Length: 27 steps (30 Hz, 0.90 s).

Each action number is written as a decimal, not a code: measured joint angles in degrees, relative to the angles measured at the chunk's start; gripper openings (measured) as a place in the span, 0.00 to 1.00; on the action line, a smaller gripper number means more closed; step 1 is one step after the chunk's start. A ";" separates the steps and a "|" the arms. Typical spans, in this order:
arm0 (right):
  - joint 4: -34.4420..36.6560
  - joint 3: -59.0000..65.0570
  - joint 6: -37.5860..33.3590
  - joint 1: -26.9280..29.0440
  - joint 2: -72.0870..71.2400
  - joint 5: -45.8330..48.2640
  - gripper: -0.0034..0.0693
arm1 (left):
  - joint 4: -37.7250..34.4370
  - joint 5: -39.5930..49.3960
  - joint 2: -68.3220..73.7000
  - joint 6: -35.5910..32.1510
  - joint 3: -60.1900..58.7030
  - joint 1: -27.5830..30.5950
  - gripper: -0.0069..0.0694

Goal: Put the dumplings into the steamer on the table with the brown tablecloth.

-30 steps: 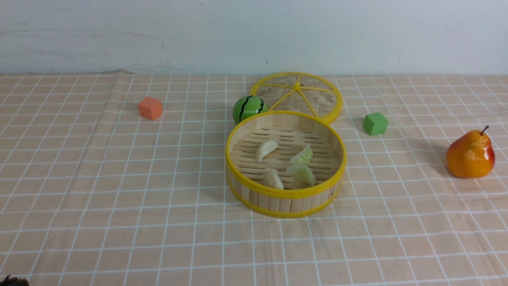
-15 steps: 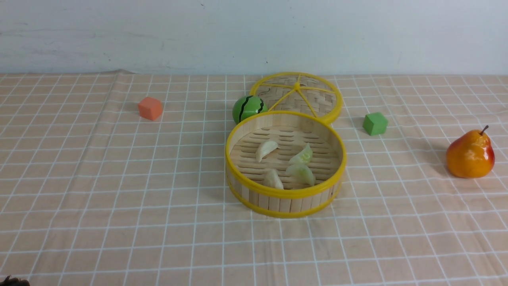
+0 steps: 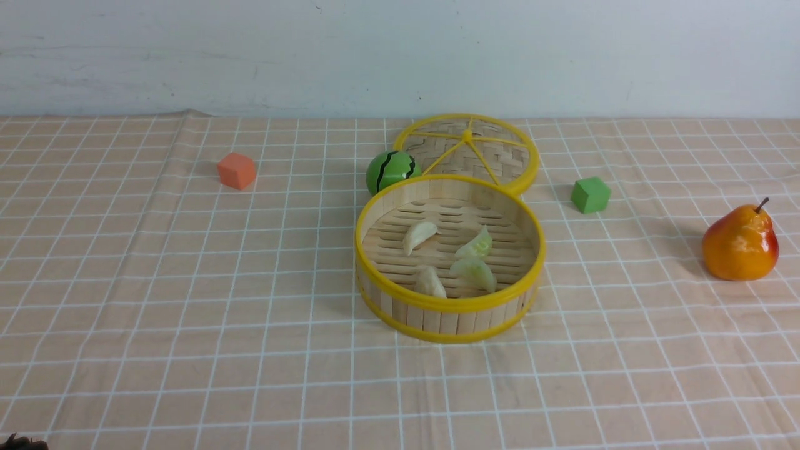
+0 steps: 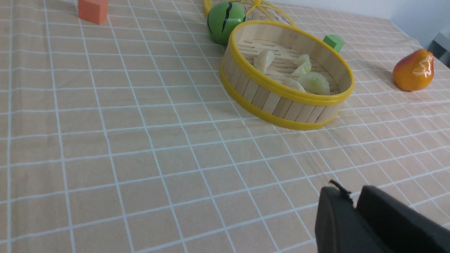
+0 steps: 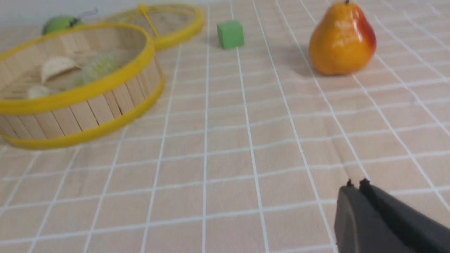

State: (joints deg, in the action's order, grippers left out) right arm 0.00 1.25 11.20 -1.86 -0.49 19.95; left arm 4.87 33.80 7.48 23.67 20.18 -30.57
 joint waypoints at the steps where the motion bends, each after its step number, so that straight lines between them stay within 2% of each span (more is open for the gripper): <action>1: -0.61 -0.06 0.28 0.00 0.00 0.60 0.04 | 0.00 0.00 0.00 0.00 0.00 0.00 0.20; 27: -0.77 -0.43 1.33 0.00 -0.07 2.58 0.06 | 0.00 0.00 0.00 0.00 0.00 0.00 0.21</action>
State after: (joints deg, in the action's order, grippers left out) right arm -0.77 0.82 12.53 -1.86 -0.56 22.53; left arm 4.87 33.80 7.48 23.67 20.18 -30.57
